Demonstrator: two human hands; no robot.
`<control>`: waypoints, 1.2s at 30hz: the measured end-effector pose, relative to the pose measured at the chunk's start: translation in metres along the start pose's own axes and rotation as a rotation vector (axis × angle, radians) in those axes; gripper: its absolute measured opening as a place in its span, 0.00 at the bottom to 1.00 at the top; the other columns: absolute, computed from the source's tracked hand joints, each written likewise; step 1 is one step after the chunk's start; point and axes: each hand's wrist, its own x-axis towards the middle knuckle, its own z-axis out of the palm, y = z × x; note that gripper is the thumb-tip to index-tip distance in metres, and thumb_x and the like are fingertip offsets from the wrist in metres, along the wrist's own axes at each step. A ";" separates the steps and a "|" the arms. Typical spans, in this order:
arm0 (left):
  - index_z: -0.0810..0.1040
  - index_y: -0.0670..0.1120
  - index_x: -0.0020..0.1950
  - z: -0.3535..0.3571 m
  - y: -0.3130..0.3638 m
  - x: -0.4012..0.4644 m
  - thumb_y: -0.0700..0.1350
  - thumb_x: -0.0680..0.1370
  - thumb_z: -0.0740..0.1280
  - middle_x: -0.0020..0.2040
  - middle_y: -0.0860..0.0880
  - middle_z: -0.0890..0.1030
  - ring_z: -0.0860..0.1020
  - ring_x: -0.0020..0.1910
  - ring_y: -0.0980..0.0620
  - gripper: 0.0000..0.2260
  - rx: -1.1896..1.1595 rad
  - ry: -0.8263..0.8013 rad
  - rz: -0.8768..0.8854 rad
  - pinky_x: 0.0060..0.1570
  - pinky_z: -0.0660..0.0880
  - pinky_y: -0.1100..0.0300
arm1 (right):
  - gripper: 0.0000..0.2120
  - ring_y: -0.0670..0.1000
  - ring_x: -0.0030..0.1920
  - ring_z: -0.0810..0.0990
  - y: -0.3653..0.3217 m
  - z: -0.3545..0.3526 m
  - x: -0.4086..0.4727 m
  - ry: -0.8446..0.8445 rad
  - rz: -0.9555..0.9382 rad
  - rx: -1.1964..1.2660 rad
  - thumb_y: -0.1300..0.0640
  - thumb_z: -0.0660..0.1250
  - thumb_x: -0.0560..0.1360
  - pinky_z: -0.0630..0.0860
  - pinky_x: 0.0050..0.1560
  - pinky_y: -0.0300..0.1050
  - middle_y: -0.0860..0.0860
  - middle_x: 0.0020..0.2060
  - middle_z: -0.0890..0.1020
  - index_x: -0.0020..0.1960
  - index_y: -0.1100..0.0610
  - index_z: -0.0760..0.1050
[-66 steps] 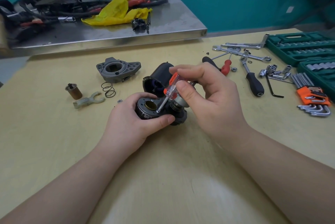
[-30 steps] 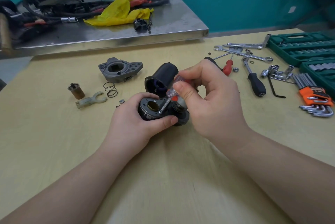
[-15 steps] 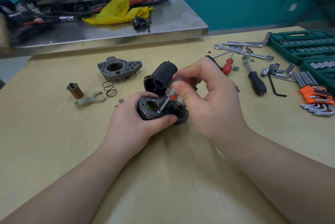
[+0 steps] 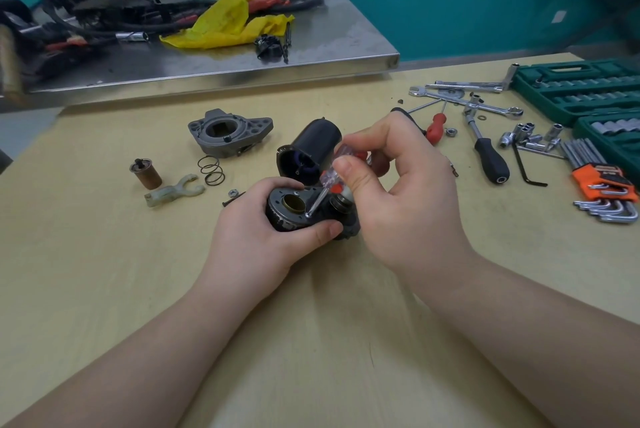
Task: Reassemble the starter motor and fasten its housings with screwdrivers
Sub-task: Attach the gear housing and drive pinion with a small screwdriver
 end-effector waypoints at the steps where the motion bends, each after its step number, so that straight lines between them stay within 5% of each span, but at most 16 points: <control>1: 0.82 0.61 0.54 0.000 0.000 0.000 0.63 0.60 0.86 0.49 0.68 0.85 0.84 0.47 0.66 0.27 0.004 -0.003 -0.001 0.45 0.75 0.74 | 0.03 0.50 0.46 0.79 0.002 0.000 -0.001 0.004 0.006 0.019 0.56 0.70 0.78 0.76 0.58 0.63 0.38 0.42 0.80 0.51 0.51 0.79; 14: 0.83 0.59 0.54 -0.001 0.005 -0.002 0.60 0.68 0.77 0.46 0.65 0.85 0.83 0.45 0.63 0.16 -0.071 -0.024 0.003 0.43 0.75 0.72 | 0.07 0.53 0.52 0.85 0.016 -0.004 -0.001 0.103 -0.052 0.132 0.62 0.69 0.82 0.81 0.57 0.57 0.44 0.49 0.85 0.58 0.56 0.81; 19: 0.81 0.61 0.54 -0.001 0.005 -0.003 0.60 0.70 0.75 0.49 0.68 0.83 0.82 0.48 0.64 0.14 -0.052 -0.036 0.013 0.44 0.75 0.72 | 0.12 0.58 0.52 0.86 0.020 -0.016 0.014 0.216 -0.005 0.243 0.66 0.66 0.83 0.80 0.59 0.66 0.48 0.51 0.86 0.58 0.49 0.79; 23: 0.81 0.61 0.55 -0.001 0.006 -0.003 0.61 0.70 0.75 0.49 0.68 0.83 0.82 0.48 0.63 0.15 -0.060 -0.035 0.003 0.42 0.75 0.72 | 0.11 0.47 0.50 0.85 0.036 -0.031 0.034 0.408 0.070 0.250 0.65 0.67 0.82 0.83 0.55 0.49 0.47 0.50 0.85 0.57 0.49 0.77; 25: 0.80 0.62 0.56 -0.001 0.006 -0.003 0.62 0.69 0.75 0.49 0.66 0.84 0.83 0.48 0.62 0.17 -0.055 -0.037 0.002 0.42 0.75 0.70 | 0.11 0.47 0.50 0.86 0.051 -0.037 0.043 0.418 0.162 0.154 0.63 0.69 0.81 0.83 0.55 0.49 0.46 0.49 0.86 0.55 0.47 0.78; 32: 0.77 0.66 0.61 -0.012 0.004 -0.002 0.65 0.60 0.86 0.55 0.72 0.81 0.79 0.55 0.70 0.33 0.075 -0.144 0.005 0.49 0.71 0.79 | 0.12 0.38 0.45 0.82 0.091 -0.029 0.048 0.160 0.321 -0.146 0.63 0.74 0.78 0.78 0.52 0.36 0.41 0.44 0.83 0.54 0.48 0.79; 36: 0.79 0.64 0.56 -0.007 0.002 -0.002 0.61 0.61 0.86 0.52 0.72 0.82 0.80 0.52 0.70 0.28 0.067 -0.090 -0.007 0.47 0.72 0.78 | 0.10 0.31 0.46 0.76 0.095 -0.023 0.047 0.024 0.259 -0.384 0.62 0.73 0.78 0.67 0.46 0.21 0.44 0.48 0.81 0.51 0.47 0.79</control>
